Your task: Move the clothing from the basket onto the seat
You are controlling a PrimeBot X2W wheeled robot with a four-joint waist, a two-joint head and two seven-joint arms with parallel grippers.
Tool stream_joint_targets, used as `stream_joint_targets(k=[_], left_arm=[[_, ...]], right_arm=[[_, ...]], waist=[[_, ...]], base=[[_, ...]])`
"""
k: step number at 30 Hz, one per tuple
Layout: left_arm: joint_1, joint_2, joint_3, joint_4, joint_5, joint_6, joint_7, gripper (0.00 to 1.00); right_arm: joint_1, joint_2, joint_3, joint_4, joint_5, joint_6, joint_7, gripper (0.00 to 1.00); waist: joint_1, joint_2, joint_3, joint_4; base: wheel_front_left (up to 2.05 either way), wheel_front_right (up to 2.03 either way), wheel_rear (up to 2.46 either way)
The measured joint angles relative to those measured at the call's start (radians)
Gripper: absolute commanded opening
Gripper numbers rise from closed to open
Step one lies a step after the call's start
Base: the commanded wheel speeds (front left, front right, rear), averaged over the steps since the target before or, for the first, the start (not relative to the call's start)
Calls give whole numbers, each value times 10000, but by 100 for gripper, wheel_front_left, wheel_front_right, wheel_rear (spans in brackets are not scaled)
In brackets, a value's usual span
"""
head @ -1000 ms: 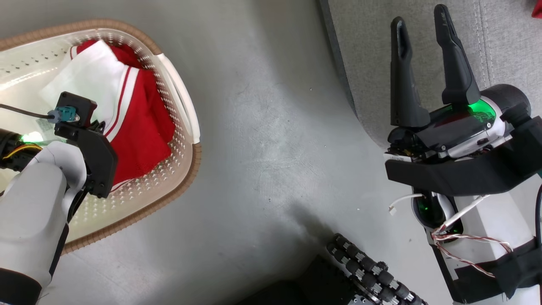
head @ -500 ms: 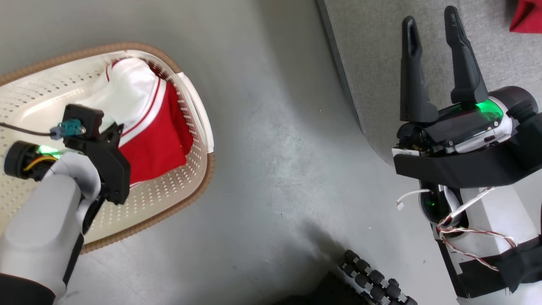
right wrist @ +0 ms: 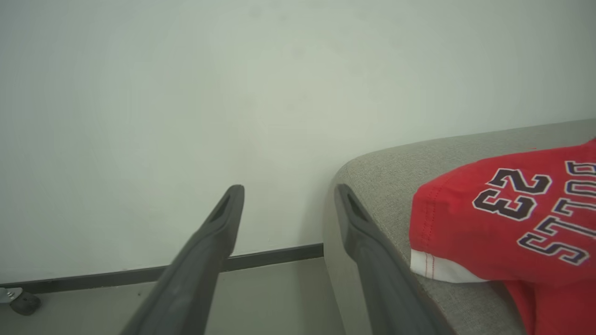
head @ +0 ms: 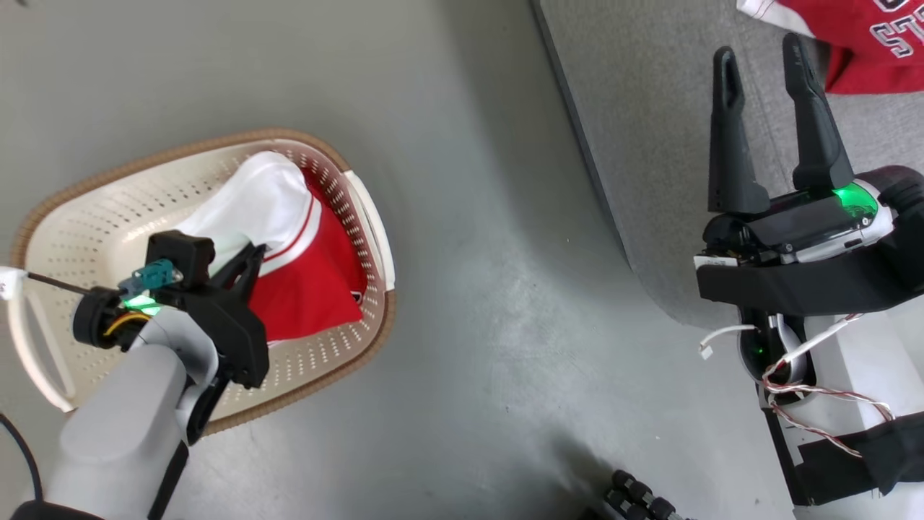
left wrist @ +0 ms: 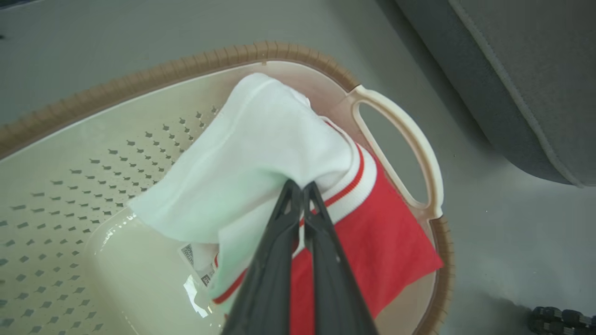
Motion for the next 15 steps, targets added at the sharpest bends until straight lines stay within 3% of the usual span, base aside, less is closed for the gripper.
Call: stream_joint_targets(k=[15], left_arm=[[736, -194, -606, -702, -721, 0, -1204, 0]], right_arm=[[931, -209, -640, 483, -4, 270, 0, 100]], waist=[[-1, -1, -1831, 474]], base=[[0, 0, 0]])
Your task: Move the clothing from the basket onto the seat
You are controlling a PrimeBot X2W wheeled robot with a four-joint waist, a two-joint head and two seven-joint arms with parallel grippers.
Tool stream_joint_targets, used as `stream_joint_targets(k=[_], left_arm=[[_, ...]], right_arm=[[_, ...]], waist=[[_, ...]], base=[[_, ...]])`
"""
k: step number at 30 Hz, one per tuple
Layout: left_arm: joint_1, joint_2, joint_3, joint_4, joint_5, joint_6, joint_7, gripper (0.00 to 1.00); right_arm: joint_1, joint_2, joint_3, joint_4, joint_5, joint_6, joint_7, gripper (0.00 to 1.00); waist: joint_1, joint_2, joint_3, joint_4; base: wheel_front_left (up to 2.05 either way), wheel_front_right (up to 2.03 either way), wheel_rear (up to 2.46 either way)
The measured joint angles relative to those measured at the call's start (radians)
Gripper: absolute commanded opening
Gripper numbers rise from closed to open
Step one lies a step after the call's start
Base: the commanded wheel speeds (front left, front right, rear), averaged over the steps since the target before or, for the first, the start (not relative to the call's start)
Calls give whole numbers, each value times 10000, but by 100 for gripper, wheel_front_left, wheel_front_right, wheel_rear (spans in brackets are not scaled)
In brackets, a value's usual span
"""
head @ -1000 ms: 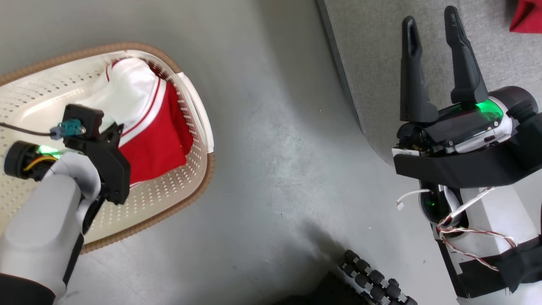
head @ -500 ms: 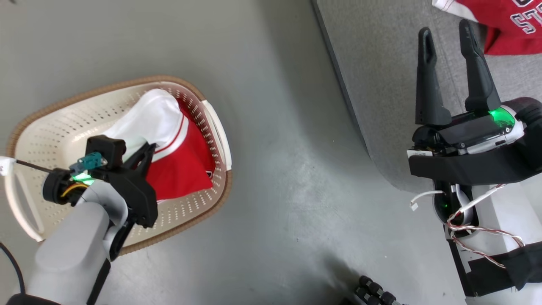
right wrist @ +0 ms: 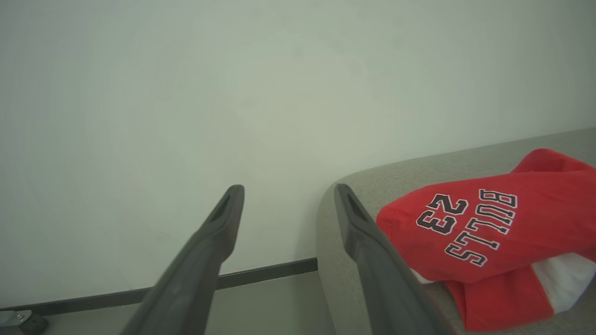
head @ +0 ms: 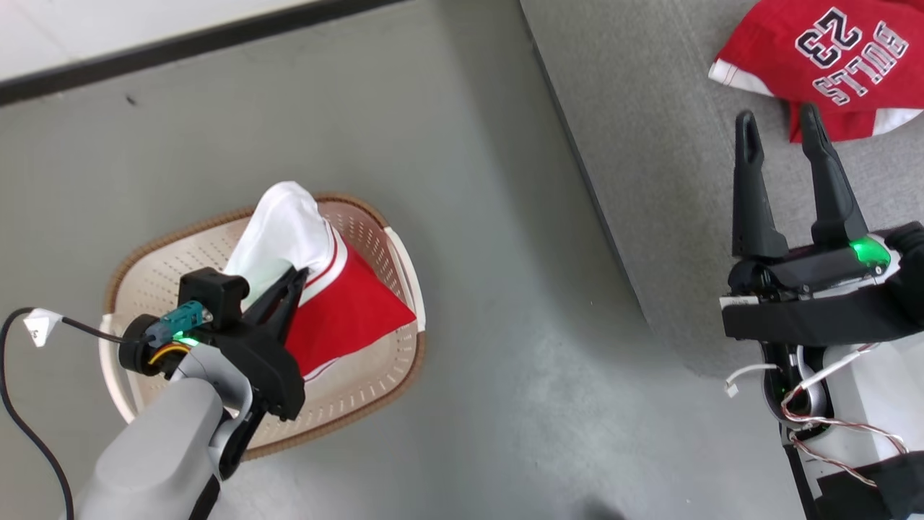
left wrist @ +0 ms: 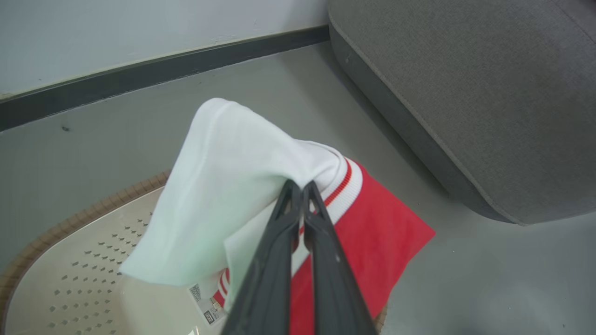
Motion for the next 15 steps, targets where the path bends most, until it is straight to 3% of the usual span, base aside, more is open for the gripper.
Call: stream_joint_targets(k=[15], left_arm=[[441, -382, -207, -752, -560, 0, -339, 0]], right_arm=[[1055, -184, -280, 378, 274, 201, 0, 100]], waist=[[-1, -1, -1881, 525]], base=[[0, 0, 0]])
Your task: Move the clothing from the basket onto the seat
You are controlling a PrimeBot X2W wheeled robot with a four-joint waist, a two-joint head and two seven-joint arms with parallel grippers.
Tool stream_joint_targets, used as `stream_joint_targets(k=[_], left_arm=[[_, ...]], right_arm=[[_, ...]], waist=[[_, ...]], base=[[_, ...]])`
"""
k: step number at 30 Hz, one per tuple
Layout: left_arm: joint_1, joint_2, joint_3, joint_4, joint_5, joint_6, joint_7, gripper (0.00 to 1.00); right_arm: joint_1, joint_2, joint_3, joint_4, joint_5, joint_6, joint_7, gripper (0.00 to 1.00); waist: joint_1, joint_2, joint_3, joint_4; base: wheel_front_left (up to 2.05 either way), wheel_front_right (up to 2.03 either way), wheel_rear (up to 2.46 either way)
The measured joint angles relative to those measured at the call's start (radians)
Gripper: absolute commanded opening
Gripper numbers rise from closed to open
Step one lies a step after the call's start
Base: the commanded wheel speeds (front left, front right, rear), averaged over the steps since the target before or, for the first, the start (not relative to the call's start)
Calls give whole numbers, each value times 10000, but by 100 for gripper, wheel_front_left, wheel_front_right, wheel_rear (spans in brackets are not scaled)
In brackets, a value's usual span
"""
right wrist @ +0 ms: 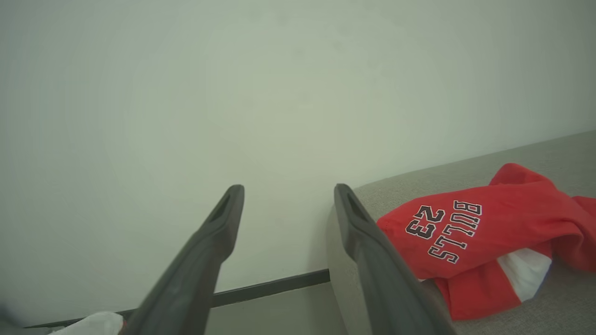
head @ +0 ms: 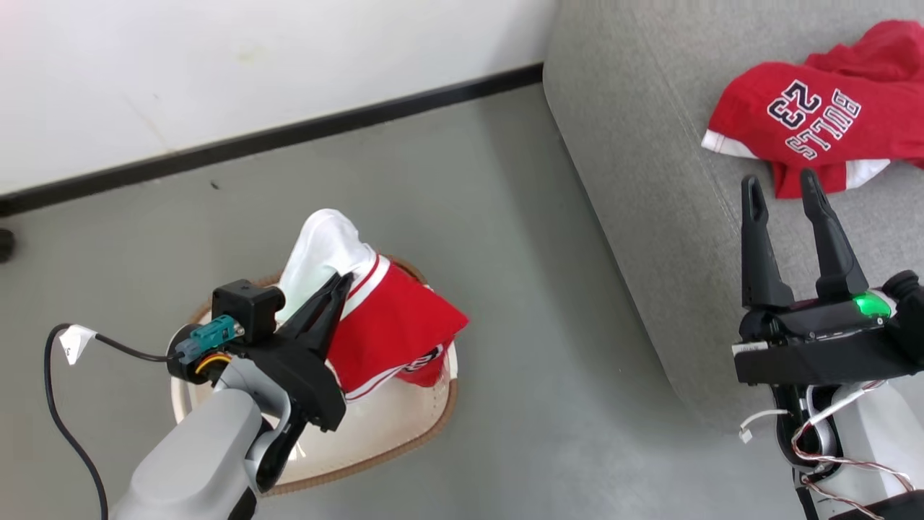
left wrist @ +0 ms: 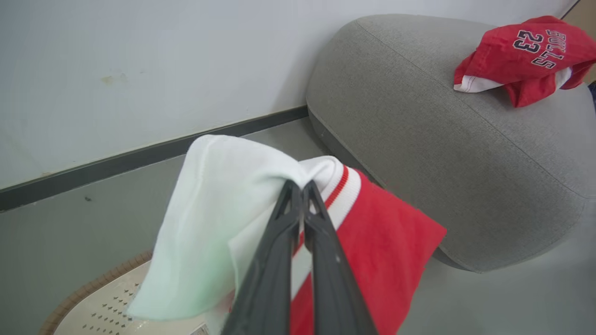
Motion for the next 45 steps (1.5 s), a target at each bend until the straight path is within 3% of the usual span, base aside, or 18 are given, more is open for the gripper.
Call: stream_joint_targets(k=[22, 35, 45], left_arm=[[167, -506, 558, -1104, -46, 0, -115, 0], [171, -476, 777, -1868, 146, 27, -119, 0], [-73, -717, 594, -2140, 554, 25, -119, 0]], right_arm=[[1249, -433, 646, 727, 105, 128, 0, 100], [1249, -779, 1197, 794, 146, 138, 0, 100], [1220, -1020, 2583, 871, 75, 138, 2, 100]], waist=[[1, 0, -2274, 875], [2, 1, -2561, 1110], [3, 2, -2444, 1465]], base=[[0, 0, 0], [0, 0, 0], [0, 0, 0]])
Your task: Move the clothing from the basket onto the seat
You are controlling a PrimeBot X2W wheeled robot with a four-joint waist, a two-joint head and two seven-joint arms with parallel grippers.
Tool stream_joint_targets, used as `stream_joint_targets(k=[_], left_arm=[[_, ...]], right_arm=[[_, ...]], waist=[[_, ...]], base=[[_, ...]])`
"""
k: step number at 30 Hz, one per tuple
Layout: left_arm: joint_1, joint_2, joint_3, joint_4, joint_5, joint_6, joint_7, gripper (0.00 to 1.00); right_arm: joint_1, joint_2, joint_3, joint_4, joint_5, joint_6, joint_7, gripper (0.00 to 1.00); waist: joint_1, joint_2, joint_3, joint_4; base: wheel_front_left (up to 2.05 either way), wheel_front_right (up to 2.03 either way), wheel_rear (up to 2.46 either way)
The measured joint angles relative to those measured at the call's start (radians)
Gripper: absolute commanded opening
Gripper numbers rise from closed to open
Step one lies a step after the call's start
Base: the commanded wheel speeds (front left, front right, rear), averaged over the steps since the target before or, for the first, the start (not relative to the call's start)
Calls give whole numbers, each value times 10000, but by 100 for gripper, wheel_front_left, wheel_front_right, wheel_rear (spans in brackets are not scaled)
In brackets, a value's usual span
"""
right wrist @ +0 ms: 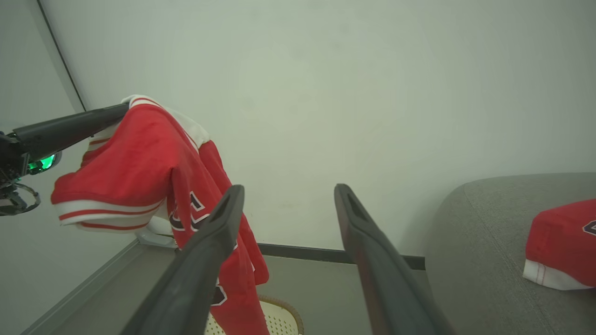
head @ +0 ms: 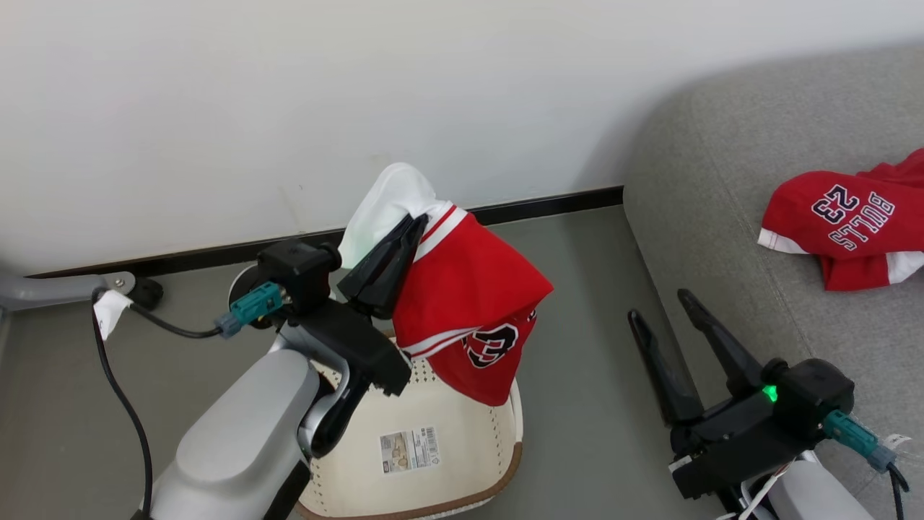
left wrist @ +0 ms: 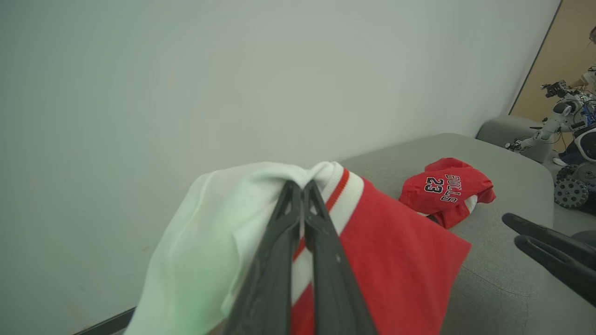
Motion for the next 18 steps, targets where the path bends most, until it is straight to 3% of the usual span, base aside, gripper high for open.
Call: stream_joint_targets(k=[7, 18], left_arm=[[-697, -468, -63, 138, 46, -8, 0, 0], [-785, -805, -374, 236, 65, -10, 0, 0]], right_arm=[[-105, -203, 1034, 443, 0, 0, 2, 100], [-1501, -267, 2274, 2059, 6, 0, 0, 100]], waist=[[0, 0, -45, 468], [0, 0, -379, 1086]], base=[[0, 0, 0], [0, 0, 0]])
